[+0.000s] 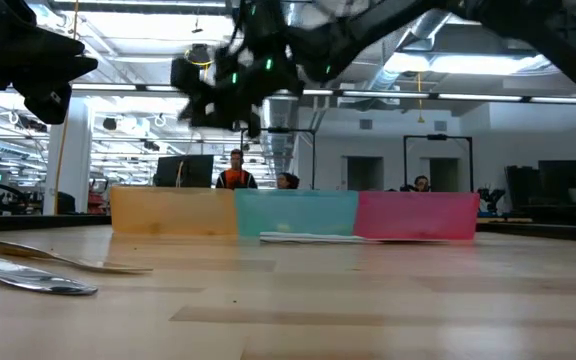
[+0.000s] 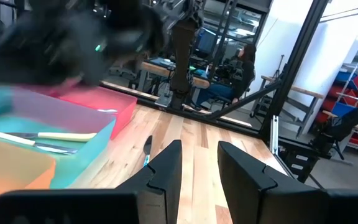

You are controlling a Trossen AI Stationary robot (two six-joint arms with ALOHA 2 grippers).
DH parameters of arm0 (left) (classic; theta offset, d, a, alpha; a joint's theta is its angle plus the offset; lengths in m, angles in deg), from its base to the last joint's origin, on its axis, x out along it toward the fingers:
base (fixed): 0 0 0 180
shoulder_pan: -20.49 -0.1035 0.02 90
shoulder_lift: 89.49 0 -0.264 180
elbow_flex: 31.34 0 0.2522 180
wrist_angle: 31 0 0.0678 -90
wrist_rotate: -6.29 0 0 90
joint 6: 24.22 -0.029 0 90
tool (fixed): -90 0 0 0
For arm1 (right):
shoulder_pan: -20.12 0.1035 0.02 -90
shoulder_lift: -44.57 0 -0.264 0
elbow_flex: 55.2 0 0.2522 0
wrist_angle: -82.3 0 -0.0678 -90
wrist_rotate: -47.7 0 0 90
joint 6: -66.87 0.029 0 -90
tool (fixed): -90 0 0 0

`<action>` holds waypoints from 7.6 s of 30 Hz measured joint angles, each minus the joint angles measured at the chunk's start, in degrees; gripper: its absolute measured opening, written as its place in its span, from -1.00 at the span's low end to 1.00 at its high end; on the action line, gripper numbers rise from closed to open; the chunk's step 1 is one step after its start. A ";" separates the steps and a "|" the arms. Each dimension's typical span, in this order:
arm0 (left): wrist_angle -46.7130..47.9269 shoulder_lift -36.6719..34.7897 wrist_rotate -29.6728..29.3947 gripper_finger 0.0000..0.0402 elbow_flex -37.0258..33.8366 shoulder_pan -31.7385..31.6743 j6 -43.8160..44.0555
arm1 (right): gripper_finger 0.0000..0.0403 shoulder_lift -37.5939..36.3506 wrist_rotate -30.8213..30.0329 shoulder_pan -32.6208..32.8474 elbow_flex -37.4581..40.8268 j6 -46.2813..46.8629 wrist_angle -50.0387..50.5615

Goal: Sort silverware by color (type)
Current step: Put the blue patterned table knife into the red bin

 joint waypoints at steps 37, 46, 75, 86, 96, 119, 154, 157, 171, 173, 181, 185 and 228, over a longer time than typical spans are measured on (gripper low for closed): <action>-0.01 0.00 0.00 -0.56 0.00 0.01 -0.04 | -0.34 -12.95 -0.02 23.65 -0.13 -21.20 17.04; 0.00 0.00 0.00 -0.56 0.00 -0.01 -0.04 | -0.34 -12.95 -0.33 27.37 -0.13 -21.16 27.97; 0.00 0.00 0.00 -0.56 0.00 0.01 -0.04 | -0.34 -15.12 -8.90 26.11 2.21 -22.36 68.18; 0.00 0.00 0.00 -0.56 0.00 -0.01 -0.04 | -0.34 -15.39 -2.46 21.00 20.33 -19.56 53.89; 0.00 0.02 0.00 -0.56 0.00 -0.01 -0.04 | -0.34 -25.54 1.08 18.45 35.50 -18.21 28.12; -0.01 0.00 0.20 -0.56 0.01 0.00 -0.04 | -0.34 -24.88 3.09 13.98 55.69 -18.60 0.00; 0.00 0.00 0.24 -0.56 0.02 0.01 -0.04 | -0.84 -23.71 1.56 16.27 56.03 -3.56 -0.51; 0.00 0.00 0.24 -0.56 0.02 0.00 -0.04 | -0.84 -25.37 1.62 17.22 55.53 -1.27 -3.01; 0.00 0.02 0.24 -0.56 0.00 -0.01 -0.04 | -0.82 -34.98 -14.94 15.38 48.22 -0.47 -5.19; -0.02 0.02 0.24 -0.56 0.02 -0.01 -0.04 | -0.82 -36.32 -17.15 13.67 47.70 -0.61 -5.36; 0.00 0.02 0.22 -0.56 0.00 -0.01 -0.04 | -0.82 -40.63 -24.72 3.39 47.63 -1.67 0.69; -0.02 0.01 0.22 -0.56 0.01 -0.01 -0.04 | -0.82 -40.71 -25.51 -2.49 47.63 0.81 7.79; -0.02 0.02 0.22 -0.56 0.02 0.01 -0.04 | -0.76 -40.17 -2.69 -25.04 65.77 -3.10 -3.57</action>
